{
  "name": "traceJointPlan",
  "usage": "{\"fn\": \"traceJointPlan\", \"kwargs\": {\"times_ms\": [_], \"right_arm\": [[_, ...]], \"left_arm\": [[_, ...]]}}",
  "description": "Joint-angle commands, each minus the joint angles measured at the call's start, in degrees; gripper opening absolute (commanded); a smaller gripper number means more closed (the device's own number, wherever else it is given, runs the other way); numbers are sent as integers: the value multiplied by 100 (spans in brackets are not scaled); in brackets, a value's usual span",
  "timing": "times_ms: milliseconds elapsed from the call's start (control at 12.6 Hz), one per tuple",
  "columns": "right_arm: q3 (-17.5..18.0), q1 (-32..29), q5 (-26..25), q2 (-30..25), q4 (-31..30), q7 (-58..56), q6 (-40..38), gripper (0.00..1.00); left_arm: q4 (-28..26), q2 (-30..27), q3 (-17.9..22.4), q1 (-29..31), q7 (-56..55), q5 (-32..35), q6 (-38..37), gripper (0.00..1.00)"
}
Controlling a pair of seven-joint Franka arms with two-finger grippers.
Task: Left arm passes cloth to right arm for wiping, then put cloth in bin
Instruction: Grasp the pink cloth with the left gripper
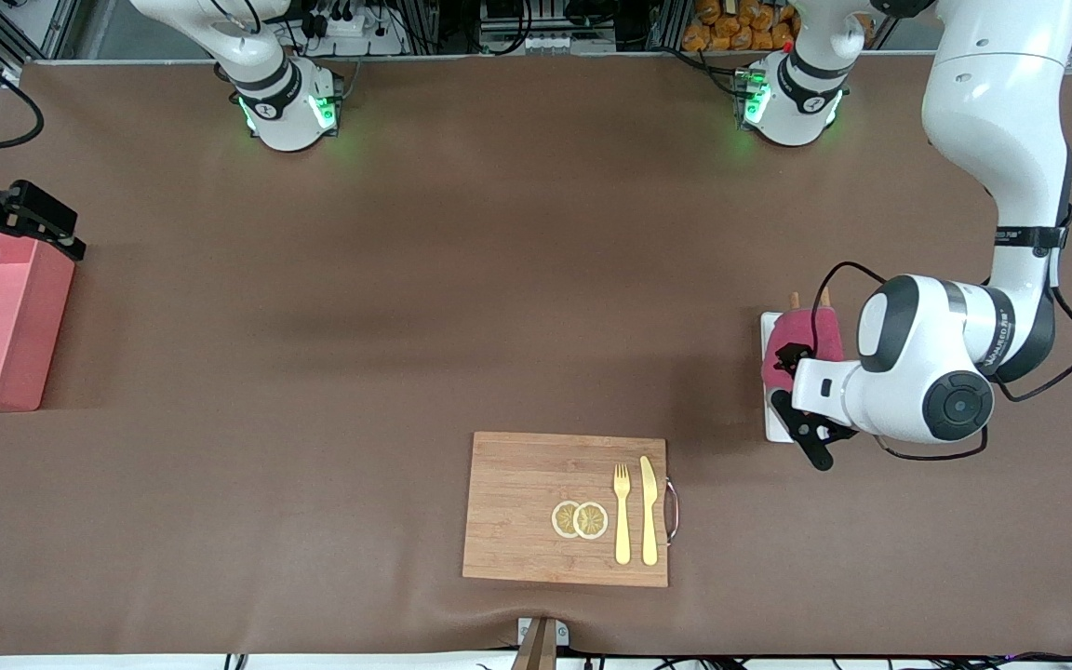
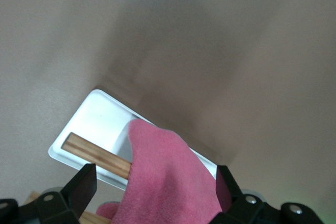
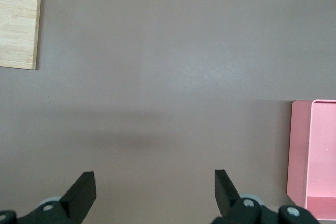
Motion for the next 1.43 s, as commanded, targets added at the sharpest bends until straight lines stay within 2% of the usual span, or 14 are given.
{"fn": "traceJointPlan", "kwargs": {"times_ms": [0,477,715,794,953,1033,1350], "right_arm": [[43,-83,-57,-25,3,23,-30,100],[35,-75,-57,-25,3,15,-30,100],[35,-83,-57,-25,3,15,-30,100],[35,-92,-57,-25,3,15,-30,100],[43,-83,-57,-25,3,23,-30,100],[35,-75,-57,-16,3,15,-30,100],[35,-92,-40,11,12,15,-21,100]], "left_arm": [[34,72,41,-7,98,41,-127,100],[-203,90,42,28,81,357,-136,100],[-221,82,68,37,-86,567,-451,100],[-221,82,68,37,-165,594,-461,83],[-186,73,77,-7,-533,603,-592,21],[-169,73,68,-16,-639,699,-610,0],[-133,55,50,-104,-780,744,-611,0]]}}
